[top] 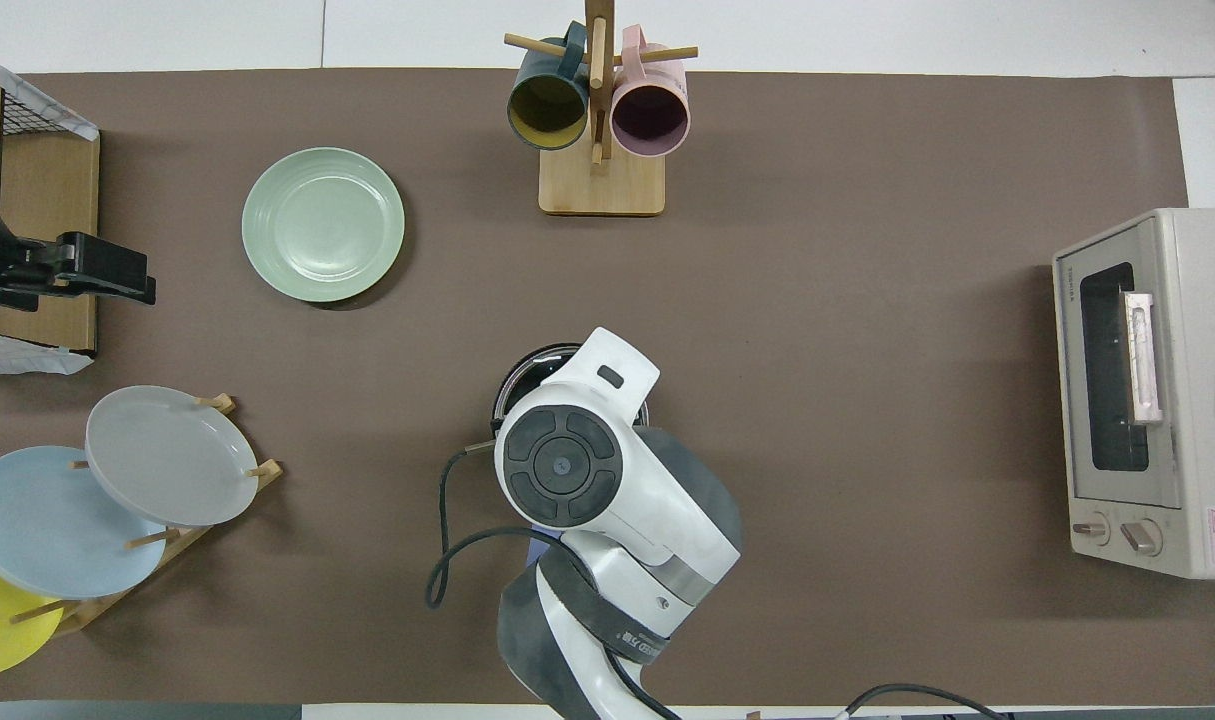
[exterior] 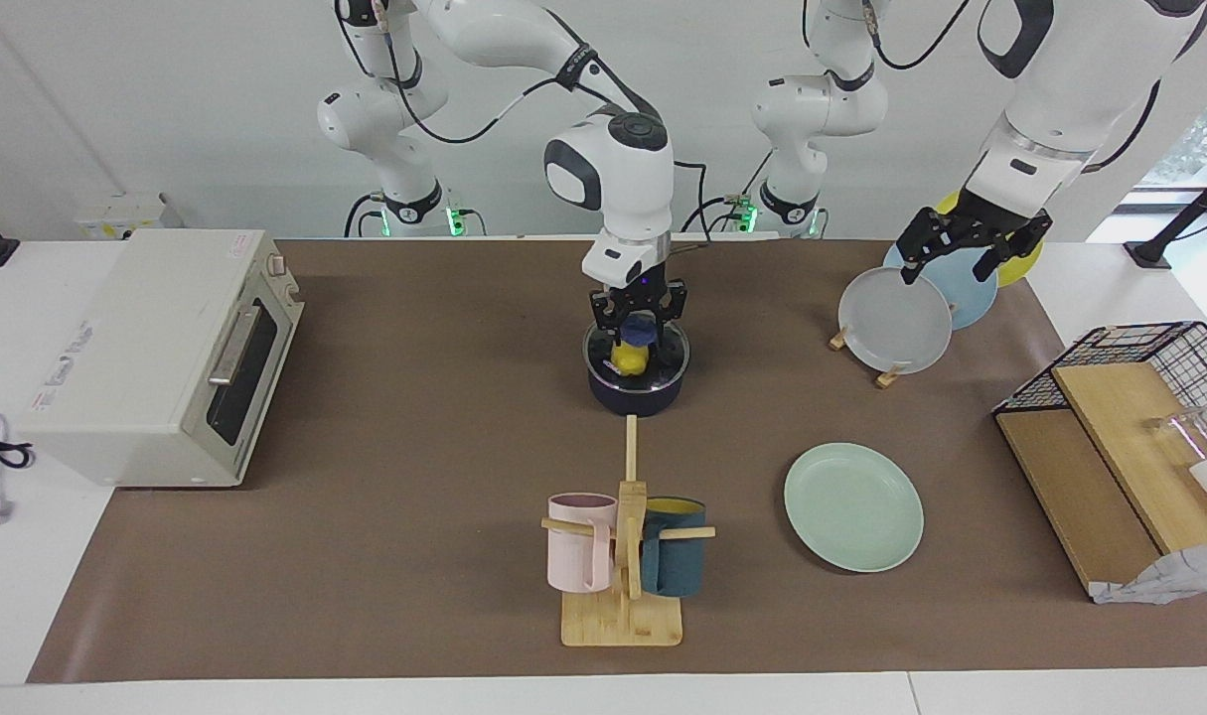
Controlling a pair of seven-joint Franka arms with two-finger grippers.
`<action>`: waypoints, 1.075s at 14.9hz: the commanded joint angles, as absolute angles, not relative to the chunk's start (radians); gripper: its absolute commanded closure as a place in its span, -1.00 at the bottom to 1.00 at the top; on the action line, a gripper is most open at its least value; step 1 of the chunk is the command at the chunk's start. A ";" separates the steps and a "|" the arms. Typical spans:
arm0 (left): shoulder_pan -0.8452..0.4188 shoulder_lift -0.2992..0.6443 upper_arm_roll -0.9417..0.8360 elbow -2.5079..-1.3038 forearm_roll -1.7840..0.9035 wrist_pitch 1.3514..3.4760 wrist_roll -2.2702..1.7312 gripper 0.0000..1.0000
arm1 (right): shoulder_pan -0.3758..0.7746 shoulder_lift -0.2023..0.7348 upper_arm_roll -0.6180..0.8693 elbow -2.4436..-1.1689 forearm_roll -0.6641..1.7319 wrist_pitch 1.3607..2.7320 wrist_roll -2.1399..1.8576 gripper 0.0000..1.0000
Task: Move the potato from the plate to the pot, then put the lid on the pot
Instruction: 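Lower the glass lid onto the saucepan with the right gripper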
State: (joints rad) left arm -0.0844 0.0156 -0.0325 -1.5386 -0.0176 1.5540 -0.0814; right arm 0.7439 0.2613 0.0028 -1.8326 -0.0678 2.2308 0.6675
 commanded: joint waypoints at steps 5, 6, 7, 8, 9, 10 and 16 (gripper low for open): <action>-0.089 -0.002 -0.026 -1.554 -0.002 1.542 -0.078 -1.00 | 0.727 0.270 0.009 -1.839 -0.075 2.260 0.693 1.00; -0.089 -0.002 -0.026 -1.554 -0.002 1.542 -0.078 -1.00 | 0.721 0.270 0.009 -1.841 -0.075 2.260 0.692 1.00; -0.087 -0.002 -0.026 -1.554 -0.002 1.542 -0.078 -1.00 | 0.716 0.270 0.009 -1.841 -0.075 2.260 0.692 1.00; -0.089 -0.002 -0.026 -1.554 -0.002 1.543 -0.078 -1.00 | 0.715 0.270 0.009 -1.841 -0.075 2.260 0.692 0.92; -0.089 -0.002 -0.026 -1.554 -0.002 1.542 -0.078 -1.00 | 0.713 0.270 0.009 -1.838 -0.075 2.255 0.692 0.63; -0.087 -0.002 -0.026 -1.554 -0.002 1.543 -0.078 -1.00 | 0.713 0.270 0.009 -1.832 -0.075 2.246 0.692 -0.01; -0.089 -0.002 -0.026 -1.554 -0.002 1.542 -0.078 -1.00 | 0.696 0.270 0.009 -1.724 -0.072 2.136 0.692 -1.00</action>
